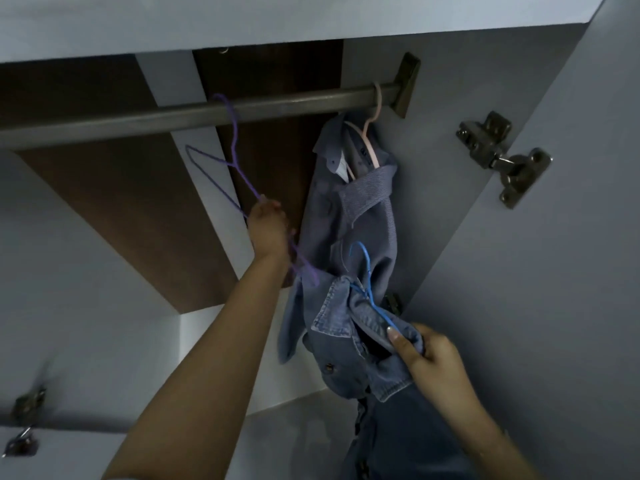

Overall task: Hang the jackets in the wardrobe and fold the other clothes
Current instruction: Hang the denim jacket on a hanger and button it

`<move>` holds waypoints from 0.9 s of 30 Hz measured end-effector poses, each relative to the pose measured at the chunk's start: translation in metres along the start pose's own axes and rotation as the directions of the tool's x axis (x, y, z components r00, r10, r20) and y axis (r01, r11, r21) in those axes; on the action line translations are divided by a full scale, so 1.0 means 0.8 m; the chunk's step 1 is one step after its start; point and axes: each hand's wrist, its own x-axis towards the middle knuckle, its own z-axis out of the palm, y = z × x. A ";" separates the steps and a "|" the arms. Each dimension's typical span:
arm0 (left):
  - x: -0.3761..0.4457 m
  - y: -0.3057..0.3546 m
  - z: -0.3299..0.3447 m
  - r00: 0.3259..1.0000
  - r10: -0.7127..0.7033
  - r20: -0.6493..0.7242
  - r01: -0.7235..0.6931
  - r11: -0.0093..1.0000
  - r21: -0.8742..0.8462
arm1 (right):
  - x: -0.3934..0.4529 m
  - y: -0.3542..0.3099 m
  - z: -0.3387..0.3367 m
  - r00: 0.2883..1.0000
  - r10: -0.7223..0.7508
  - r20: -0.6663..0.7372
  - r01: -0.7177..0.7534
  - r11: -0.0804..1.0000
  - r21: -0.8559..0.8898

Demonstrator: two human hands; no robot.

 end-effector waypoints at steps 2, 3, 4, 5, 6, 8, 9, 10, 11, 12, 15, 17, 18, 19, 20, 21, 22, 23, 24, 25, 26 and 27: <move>0.000 0.006 -0.036 0.994 0.074 -0.079 -0.064 0.991 0.115 | 0.007 -0.008 0.006 0.999 -0.023 0.030 0.021 0.998 0.055; -0.002 0.011 -0.052 0.991 0.091 -0.100 -0.075 0.985 0.156 | 0.011 -0.014 0.011 0.999 -0.032 0.036 0.028 0.994 0.109; -0.006 0.016 -0.067 0.989 0.101 -0.105 -0.079 0.978 0.192 | 0.016 -0.022 0.015 0.999 -0.035 0.034 0.029 0.985 0.169; -0.011 0.021 -0.080 0.990 0.102 -0.102 -0.078 0.973 0.219 | 0.021 -0.032 0.020 0.999 -0.036 0.027 0.029 0.976 0.215; -0.015 0.026 -0.091 0.990 0.100 -0.095 -0.075 0.970 0.232 | 0.028 -0.044 0.024 0.999 -0.039 0.018 0.034 0.969 0.245; -0.018 0.036 -0.108 0.993 0.086 -0.084 -0.065 0.971 0.230 | 0.045 -0.074 0.033 0.999 -0.043 -0.001 0.042 0.959 0.279; -0.018 0.040 -0.114 0.994 0.076 -0.078 -0.056 0.972 0.227 | 0.054 -0.091 0.038 0.999 -0.047 -0.008 0.047 0.951 0.305; -0.018 0.043 -0.118 0.996 0.067 -0.064 -0.051 0.973 0.224 | 0.064 -0.108 0.042 0.998 -0.055 -0.013 0.056 0.938 0.343; -0.018 0.044 -0.121 0.997 0.059 -0.044 -0.048 0.975 0.219 | 0.074 -0.126 0.048 0.998 -0.066 -0.017 0.067 0.921 0.384; -0.017 0.046 -0.122 0.998 0.053 -0.018 -0.047 0.975 0.215 | 0.084 -0.144 0.054 0.996 -0.081 -0.026 0.085 0.904 0.420; -0.021 0.046 -0.124 0.998 0.027 0.063 -0.038 0.981 0.188 | 0.115 -0.188 0.066 0.987 -0.119 -0.104 0.154 0.884 0.442; -0.017 0.047 -0.126 0.995 0.005 0.097 -0.026 0.976 0.215 | 0.139 -0.216 0.076 0.975 -0.136 -0.176 0.201 0.875 0.440; -0.015 0.046 -0.126 0.995 -0.001 0.102 -0.025 0.969 0.246 | 0.151 -0.228 0.081 0.969 -0.135 -0.207 0.216 0.869 0.445; -0.013 0.045 -0.126 0.994 0.000 0.110 -0.030 0.963 0.269 | 0.165 -0.237 0.085 0.961 -0.122 -0.250 0.224 0.872 0.436; -0.012 0.044 -0.125 0.993 0.004 0.121 -0.038 0.959 0.281 | 0.177 -0.244 0.090 0.947 -0.105 -0.302 0.229 0.884 0.408; -0.012 0.042 -0.123 0.991 0.003 0.134 -0.041 0.958 0.285 | 0.187 -0.245 0.096 0.934 -0.094 -0.346 0.222 0.910 0.351; -0.011 0.040 -0.122 0.989 0.003 0.148 -0.045 0.960 0.278 | 0.193 -0.241 0.103 0.926 -0.091 -0.367 0.200 0.942 0.270; -0.011 0.038 -0.121 0.986 0.006 0.167 -0.050 0.964 0.263 | 0.195 -0.230 0.110 0.928 -0.095 -0.360 0.169 0.969 0.179; -0.010 0.035 -0.120 0.983 0.007 0.184 -0.054 0.966 0.253 | 0.192 -0.217 0.117 0.945 -0.088 -0.314 0.123 0.988 0.091; -0.009 0.032 -0.120 0.981 0.007 0.195 -0.058 0.965 0.254 | 0.186 -0.202 0.124 0.964 -0.067 -0.256 0.072 0.997 0.009; -0.006 0.030 -0.121 0.980 0.006 0.198 -0.059 0.963 0.261 | 0.179 -0.189 0.128 0.976 -0.059 -0.211 0.045 0.996 -0.071; -0.004 0.027 -0.121 0.980 0.004 0.197 -0.057 0.962 0.268 | 0.173 -0.177 0.130 0.980 -0.078 -0.184 0.051 0.988 -0.146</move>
